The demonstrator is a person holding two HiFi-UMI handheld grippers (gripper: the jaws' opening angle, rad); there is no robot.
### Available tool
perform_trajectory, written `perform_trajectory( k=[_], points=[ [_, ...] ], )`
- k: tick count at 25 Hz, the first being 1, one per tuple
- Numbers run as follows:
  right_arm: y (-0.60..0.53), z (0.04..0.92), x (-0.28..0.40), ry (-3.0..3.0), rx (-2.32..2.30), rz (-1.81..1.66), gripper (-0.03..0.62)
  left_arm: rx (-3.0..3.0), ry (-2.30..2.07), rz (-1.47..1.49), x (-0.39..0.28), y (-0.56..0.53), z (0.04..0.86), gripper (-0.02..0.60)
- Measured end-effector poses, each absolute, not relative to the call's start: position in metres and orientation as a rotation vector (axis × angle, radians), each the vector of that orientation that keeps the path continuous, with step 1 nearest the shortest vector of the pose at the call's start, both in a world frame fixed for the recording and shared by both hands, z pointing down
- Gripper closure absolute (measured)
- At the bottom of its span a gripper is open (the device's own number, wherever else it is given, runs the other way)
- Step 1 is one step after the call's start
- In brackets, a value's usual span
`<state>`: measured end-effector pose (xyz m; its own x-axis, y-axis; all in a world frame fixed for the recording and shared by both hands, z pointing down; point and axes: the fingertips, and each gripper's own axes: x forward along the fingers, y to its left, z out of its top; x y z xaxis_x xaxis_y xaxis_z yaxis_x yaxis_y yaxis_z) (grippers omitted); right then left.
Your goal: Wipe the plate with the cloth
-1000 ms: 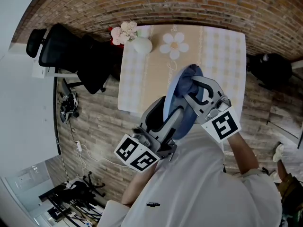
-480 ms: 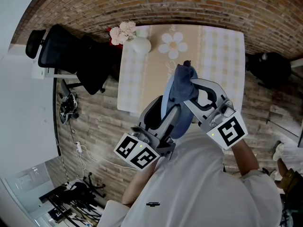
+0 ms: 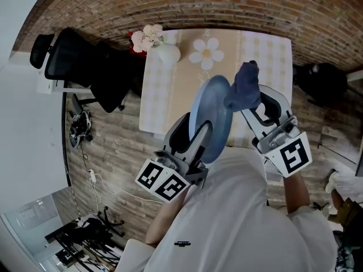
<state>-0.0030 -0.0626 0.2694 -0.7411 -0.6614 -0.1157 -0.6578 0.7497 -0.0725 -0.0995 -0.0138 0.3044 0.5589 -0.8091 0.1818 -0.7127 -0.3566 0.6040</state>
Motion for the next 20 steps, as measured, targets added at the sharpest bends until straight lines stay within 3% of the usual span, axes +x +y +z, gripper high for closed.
perform_trajectory(
  k=[7,20],
  points=[
    [-0.068,0.309,0.041,2.855,-1.309,-0.042,0.468,2.202,-1.315,-0.143,-0.109,-0.013,0.304,0.333],
    [-0.059,0.383,0.061,2.919,-1.584,-0.224,0.468,2.216,-1.372,-0.117,-0.114,-0.007,0.302,0.333]
  ],
)
